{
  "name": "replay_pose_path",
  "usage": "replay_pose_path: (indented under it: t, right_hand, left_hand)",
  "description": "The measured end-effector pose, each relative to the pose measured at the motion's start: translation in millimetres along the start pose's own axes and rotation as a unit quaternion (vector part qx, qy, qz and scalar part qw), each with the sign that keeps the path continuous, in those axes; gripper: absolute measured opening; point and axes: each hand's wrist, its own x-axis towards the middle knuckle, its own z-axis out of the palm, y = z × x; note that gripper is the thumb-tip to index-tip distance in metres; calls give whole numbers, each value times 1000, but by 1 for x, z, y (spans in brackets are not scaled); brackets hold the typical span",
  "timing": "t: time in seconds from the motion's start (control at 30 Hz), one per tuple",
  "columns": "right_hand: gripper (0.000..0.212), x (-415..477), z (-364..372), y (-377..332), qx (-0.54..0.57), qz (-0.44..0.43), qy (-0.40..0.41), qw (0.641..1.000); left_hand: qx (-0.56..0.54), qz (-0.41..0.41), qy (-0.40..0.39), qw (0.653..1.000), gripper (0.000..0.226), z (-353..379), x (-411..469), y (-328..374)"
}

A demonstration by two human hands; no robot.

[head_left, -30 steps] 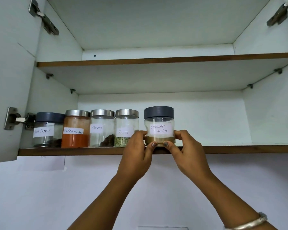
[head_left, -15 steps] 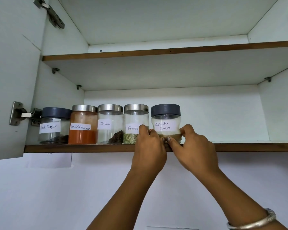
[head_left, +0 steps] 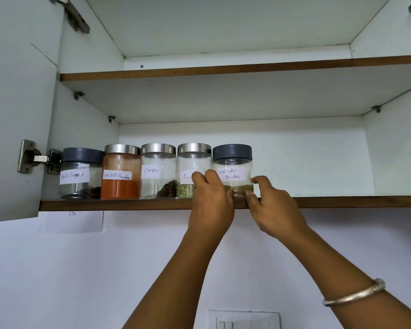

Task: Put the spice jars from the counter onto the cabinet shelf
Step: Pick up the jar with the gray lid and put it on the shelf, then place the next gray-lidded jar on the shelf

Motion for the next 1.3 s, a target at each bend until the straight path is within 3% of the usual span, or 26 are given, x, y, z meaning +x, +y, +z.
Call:
replay_pose_path:
  t: [0.07, 0.17, 0.33, 0.6, 0.73, 1.03, 1.3]
  right_hand:
    - [54, -8, 6, -4, -14, 20, 31, 999]
    - [83, -22, 12, -21, -38, 59, -3, 998]
    - [99, -60, 24, -47, -64, -28, -27, 997]
    - [92, -138, 41, -96, -27, -33, -170, 985]
    - [91, -186, 53, -124, -11, -33, -191, 981]
    - [89, -308, 105, -156, 32, -10, -325, 945]
    - [89, -367, 190, -148, 38, -7, -440, 897]
  left_hand:
    - [-13, 3, -18, 1000, 35, -5, -3, -1]
    - [-23, 26, -71, 997, 49, -15, -14, -4]
    - [33, 65, -191, 979, 84, -32, -59, -17]
    - [50, 8, -258, 965, 90, -86, -138, -58]
    - [51, -17, -312, 949, 86, -119, -181, -80]
    - [61, -99, -473, 873, 87, -162, -289, -146]
    - [56, -202, -530, 822, 83, -141, -370, -205]
